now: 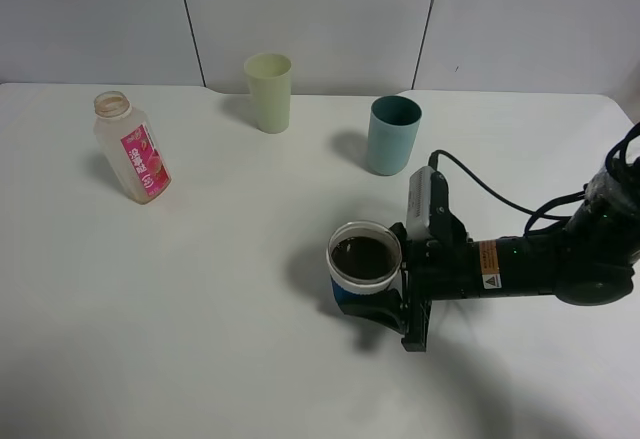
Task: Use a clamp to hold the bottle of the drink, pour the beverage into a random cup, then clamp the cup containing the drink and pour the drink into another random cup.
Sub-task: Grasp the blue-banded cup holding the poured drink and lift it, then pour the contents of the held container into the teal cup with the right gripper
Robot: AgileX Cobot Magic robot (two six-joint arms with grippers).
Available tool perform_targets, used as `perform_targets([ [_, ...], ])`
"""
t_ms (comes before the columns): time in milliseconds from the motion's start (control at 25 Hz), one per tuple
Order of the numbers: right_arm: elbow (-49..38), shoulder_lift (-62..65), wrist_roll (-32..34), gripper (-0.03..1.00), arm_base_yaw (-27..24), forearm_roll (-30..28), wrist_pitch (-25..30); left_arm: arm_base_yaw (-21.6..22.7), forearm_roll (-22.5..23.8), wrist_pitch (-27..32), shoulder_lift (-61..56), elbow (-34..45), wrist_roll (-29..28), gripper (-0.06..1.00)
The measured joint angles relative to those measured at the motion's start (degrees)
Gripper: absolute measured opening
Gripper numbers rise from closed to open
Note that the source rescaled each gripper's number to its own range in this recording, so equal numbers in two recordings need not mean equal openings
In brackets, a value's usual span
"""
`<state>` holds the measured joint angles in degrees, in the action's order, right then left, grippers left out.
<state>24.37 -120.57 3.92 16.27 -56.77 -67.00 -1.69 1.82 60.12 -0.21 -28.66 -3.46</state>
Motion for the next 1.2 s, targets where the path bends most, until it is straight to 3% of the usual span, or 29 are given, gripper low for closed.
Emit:
perform_targets([
  [600,0.0,0.3,2.9,0.00,0.0,0.8,-0.6,0.0,0.0,0.0,0.0,0.0,0.0,1.00],
  [1200,-0.1,18.4,12.7,0.00,0.0,7.3,14.9,0.0,0.0,0.0,0.0,0.0,0.0,1.00],
])
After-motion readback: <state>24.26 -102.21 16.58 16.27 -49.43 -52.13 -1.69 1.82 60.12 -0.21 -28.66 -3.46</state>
